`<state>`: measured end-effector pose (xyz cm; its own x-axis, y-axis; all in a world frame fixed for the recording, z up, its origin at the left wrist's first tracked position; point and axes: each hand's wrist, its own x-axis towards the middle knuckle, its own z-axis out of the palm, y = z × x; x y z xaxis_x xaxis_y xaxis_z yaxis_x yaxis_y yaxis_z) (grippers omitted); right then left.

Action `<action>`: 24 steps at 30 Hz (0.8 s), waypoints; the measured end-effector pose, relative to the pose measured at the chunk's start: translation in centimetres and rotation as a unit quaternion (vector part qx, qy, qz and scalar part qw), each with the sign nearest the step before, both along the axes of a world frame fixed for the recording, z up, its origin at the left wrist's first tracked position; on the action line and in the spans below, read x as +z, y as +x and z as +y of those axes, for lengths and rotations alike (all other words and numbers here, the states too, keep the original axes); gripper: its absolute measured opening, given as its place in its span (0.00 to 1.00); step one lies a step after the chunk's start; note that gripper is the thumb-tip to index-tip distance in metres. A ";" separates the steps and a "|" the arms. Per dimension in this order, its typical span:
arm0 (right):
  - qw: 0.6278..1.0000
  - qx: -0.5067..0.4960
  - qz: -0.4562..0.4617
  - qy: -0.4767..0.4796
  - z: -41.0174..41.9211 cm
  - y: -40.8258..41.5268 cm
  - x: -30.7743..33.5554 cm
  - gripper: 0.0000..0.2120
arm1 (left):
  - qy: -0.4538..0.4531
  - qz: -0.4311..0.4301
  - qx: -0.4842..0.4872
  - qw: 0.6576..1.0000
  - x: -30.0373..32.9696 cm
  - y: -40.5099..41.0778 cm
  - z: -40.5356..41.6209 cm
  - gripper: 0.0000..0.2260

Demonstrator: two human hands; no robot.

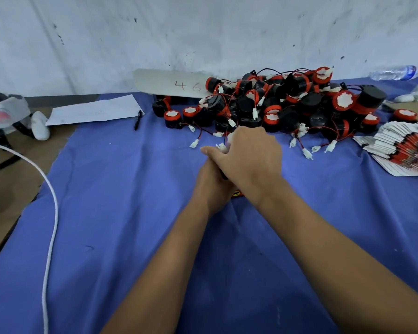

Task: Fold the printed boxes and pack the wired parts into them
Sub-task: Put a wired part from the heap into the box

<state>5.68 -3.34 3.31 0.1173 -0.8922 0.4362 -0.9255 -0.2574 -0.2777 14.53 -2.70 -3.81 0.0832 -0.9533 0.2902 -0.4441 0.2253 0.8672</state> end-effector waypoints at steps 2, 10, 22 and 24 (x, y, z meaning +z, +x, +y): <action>1.000 0.000 -0.018 0.005 -0.3 -0.1 0.1 0.20 | 0.019 0.021 0.009 1.000 -0.3 0.1 -0.2 0.10; 0.981 0.080 -0.133 0.117 -1.5 -4.2 0.5 0.12 | 0.010 0.019 0.060 0.998 -0.1 0.3 0.2 0.14; 0.987 0.093 -0.087 0.100 0.1 -3.1 -1.5 0.11 | 0.065 0.104 0.011 0.992 0.6 0.3 0.9 0.11; 0.988 0.084 -0.095 0.093 0.0 -3.2 -1.6 0.08 | 0.059 0.122 -0.002 0.991 0.5 0.4 1.0 0.11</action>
